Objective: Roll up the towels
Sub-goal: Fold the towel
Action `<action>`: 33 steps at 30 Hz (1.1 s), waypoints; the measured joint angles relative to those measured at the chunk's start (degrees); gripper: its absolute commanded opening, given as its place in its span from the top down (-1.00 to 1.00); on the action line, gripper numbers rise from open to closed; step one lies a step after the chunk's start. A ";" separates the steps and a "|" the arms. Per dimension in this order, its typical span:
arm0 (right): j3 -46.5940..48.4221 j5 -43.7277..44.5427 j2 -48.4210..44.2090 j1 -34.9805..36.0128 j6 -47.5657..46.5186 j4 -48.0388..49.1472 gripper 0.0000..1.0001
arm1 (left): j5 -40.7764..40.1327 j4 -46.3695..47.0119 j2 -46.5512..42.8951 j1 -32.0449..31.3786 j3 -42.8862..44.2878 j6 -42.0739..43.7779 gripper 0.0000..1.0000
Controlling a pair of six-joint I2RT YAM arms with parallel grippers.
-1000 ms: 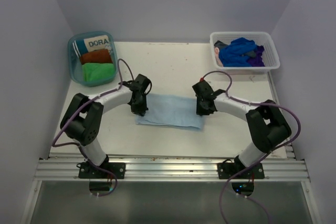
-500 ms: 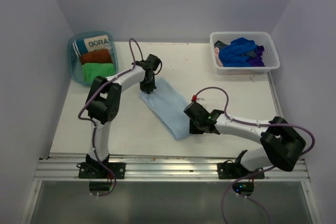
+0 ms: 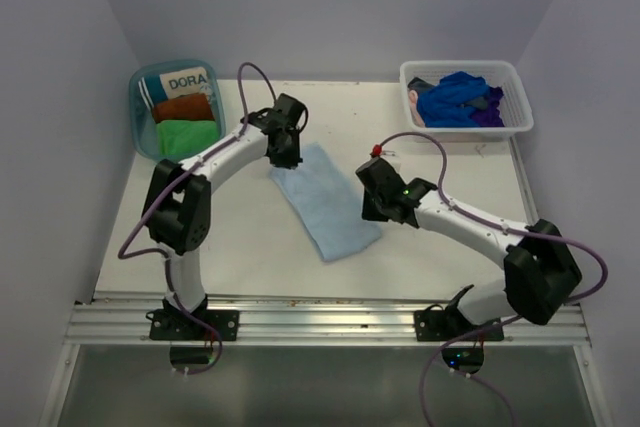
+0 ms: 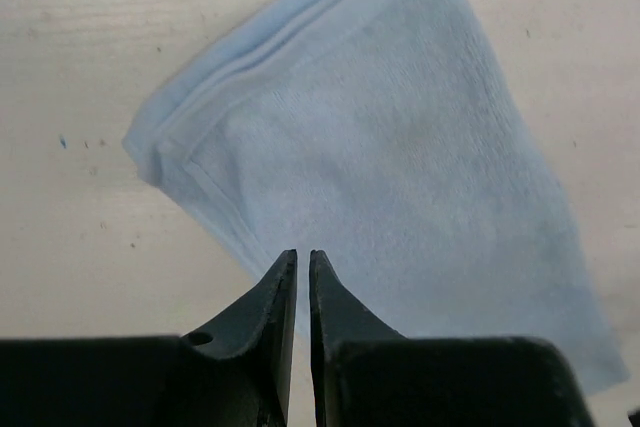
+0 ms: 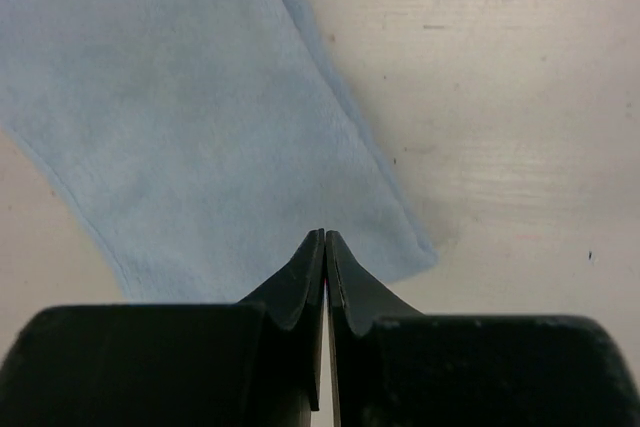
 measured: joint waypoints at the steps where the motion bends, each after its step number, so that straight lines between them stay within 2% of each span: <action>1: 1.44 -0.02 2.16 -0.70 -0.98 0.46 0.91 | 1.05 0.15 -1.90 -0.33 -1.66 -0.07 0.72; 6: 5.01 -0.50 11.50 -2.10 -5.14 2.25 0.92 | 5.92 3.19 -5.40 -1.73 -9.14 -1.03 0.72; 12: 1.33 -0.79 12.72 -2.14 -6.95 4.37 0.96 | 9.22 5.14 -3.02 -2.40 -15.78 -1.51 0.74; 19: -4.44 -1.90 10.45 -1.51 -4.22 8.44 0.99 | 9.94 4.92 1.95 -2.40 -11.06 -0.96 0.75; 25: -7.32 -2.05 6.99 3.76 0.76 7.48 0.99 | 8.35 4.09 5.27 -2.45 -5.68 0.04 0.73; 27: -7.61 -2.49 5.97 4.94 1.92 6.21 0.98 | 7.13 3.54 5.73 -2.49 -4.42 0.44 0.67; 30: -7.61 -2.80 2.56 5.18 2.27 3.54 0.92 | 4.87 2.38 5.70 -2.51 -3.10 1.11 0.47; 33: -7.58 -2.73 -1.20 5.14 1.81 2.01 0.88 | 3.02 1.42 4.68 -2.51 -3.08 1.53 0.40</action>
